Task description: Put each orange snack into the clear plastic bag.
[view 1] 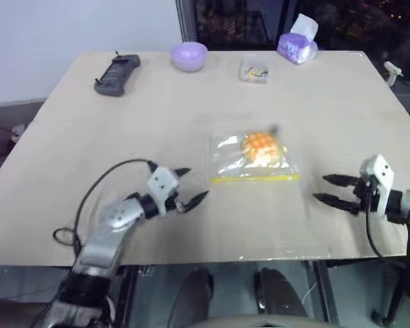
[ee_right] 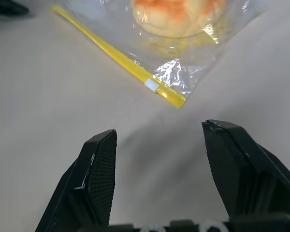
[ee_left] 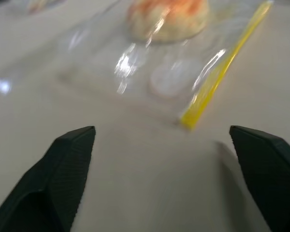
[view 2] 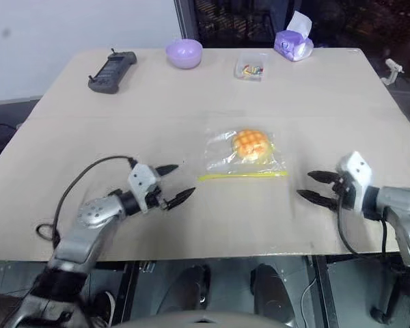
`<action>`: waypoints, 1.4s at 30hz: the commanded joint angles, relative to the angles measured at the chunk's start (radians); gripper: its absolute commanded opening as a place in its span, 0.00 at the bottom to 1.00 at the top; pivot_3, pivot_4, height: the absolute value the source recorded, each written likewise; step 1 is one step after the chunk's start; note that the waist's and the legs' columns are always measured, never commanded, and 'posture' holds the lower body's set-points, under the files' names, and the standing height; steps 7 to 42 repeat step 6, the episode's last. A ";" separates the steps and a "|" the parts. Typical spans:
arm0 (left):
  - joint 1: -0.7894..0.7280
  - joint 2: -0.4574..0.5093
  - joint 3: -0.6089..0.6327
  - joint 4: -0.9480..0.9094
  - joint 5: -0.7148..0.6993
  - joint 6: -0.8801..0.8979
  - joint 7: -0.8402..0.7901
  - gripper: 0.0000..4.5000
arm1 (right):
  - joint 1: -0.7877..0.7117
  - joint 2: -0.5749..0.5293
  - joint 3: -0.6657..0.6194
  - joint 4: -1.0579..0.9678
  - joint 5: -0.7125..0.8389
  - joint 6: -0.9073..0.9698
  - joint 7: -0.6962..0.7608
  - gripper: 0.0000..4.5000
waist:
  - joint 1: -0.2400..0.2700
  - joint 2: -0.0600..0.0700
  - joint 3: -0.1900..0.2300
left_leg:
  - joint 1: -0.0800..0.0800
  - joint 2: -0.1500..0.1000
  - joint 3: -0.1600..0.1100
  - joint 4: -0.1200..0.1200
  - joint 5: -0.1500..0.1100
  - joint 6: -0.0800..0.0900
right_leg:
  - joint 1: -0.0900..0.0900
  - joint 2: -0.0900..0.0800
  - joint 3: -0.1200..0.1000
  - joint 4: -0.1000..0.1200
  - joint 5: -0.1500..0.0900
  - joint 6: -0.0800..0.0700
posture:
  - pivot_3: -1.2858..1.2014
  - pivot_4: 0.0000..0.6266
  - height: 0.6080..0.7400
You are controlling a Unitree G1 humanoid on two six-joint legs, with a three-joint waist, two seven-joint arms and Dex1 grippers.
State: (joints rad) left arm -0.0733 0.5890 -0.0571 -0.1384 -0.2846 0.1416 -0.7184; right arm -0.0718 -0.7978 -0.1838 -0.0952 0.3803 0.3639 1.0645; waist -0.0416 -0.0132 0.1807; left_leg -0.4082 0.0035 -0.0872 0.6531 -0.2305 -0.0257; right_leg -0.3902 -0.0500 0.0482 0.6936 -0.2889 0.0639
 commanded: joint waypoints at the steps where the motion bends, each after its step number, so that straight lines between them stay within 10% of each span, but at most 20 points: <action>1: 0.103 0.010 0.088 -0.151 -0.109 0.115 0.009 0.99 | 0.028 0.028 -0.042 0.042 -0.004 -0.103 -0.013 0.68 | 0.001 0.000 0.000 | 0.004 0.000 0.000 -0.001 0.000 0.000 | 0.004 0.000 0.000 0.000 0.000 0.000 | 0.52 0.24 1.00; 42: 0.176 -0.003 0.143 -0.202 -0.138 0.147 0.023 0.99 | 0.034 0.070 -0.057 0.088 0.026 -0.151 -0.018 0.68 | 0.002 0.000 0.000 | 0.016 0.001 0.001 -0.003 0.000 0.000 | 0.014 0.001 0.001 -0.001 -0.001 0.000 | 0.52 0.24 1.00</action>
